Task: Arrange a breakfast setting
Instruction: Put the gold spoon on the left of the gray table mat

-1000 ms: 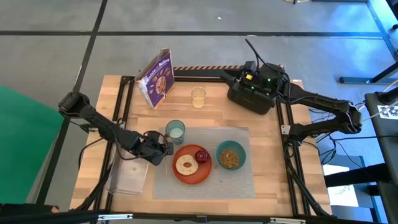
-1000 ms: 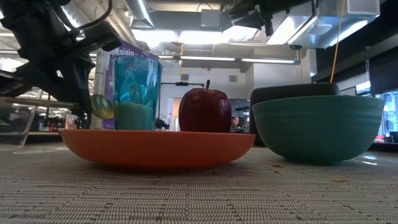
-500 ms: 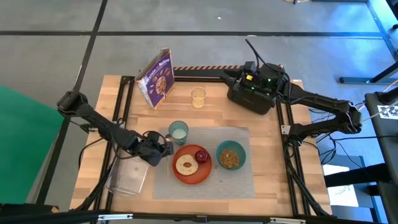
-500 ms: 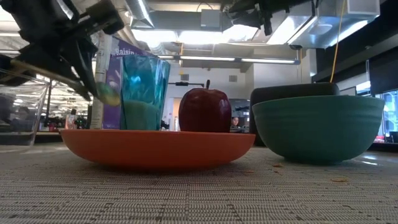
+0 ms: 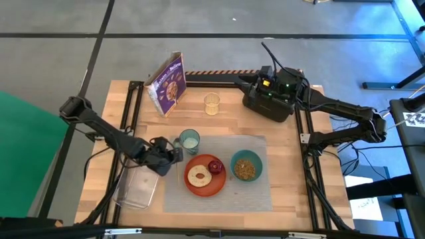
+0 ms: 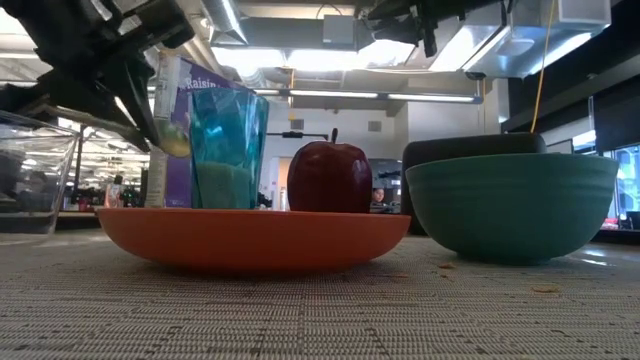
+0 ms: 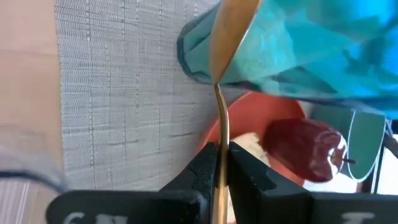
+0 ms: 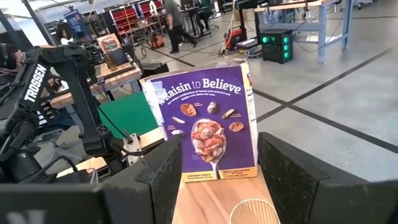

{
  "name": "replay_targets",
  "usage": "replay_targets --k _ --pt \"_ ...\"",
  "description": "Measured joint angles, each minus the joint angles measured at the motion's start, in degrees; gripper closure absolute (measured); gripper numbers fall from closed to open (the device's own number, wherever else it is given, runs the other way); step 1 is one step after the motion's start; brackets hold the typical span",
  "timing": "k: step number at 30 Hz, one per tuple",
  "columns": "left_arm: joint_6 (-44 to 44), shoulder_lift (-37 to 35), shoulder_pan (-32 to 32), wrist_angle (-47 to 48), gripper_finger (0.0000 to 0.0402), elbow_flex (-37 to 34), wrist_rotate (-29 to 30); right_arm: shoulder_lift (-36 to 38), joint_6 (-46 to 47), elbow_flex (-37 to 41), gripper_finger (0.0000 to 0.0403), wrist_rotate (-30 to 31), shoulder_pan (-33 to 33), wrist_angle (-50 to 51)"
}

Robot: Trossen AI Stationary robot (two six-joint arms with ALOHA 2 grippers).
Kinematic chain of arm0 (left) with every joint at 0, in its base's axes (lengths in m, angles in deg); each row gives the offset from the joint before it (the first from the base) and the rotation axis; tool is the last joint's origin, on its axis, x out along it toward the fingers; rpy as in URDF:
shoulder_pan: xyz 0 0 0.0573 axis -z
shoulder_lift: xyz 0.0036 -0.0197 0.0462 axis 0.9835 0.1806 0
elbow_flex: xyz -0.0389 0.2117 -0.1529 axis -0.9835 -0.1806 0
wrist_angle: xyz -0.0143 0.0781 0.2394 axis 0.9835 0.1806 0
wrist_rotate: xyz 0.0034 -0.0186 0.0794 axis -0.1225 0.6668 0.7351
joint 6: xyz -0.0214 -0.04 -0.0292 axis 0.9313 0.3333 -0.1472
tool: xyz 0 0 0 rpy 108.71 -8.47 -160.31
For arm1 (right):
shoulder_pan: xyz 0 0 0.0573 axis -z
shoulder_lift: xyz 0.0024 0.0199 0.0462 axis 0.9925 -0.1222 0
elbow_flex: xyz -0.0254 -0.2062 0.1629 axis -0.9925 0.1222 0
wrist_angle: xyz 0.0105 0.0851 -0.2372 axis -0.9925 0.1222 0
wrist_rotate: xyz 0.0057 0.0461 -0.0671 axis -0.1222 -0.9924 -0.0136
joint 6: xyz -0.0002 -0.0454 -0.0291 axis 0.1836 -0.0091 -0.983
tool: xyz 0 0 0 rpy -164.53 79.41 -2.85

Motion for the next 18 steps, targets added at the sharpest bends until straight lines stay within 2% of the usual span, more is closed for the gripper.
replay_targets --k 4,10,18 --pt "-0.59 1.49 -0.64 -0.04 0.0376 0.0 0.22 0.0 -1.31 0.0 0.0205 0.34 0.0 -0.08" --pt "-2.0 5.91 -0.63 2.06 0.0375 0.04 -5.2 0.0 -1.54 0.0 0.0205 1.05 0.02 -0.14" --pt "-3.02 9.5 -0.46 2.25 0.0375 -0.05 -7.38 0.0 -1.54 0.0 0.0205 1.23 0.02 -0.19"
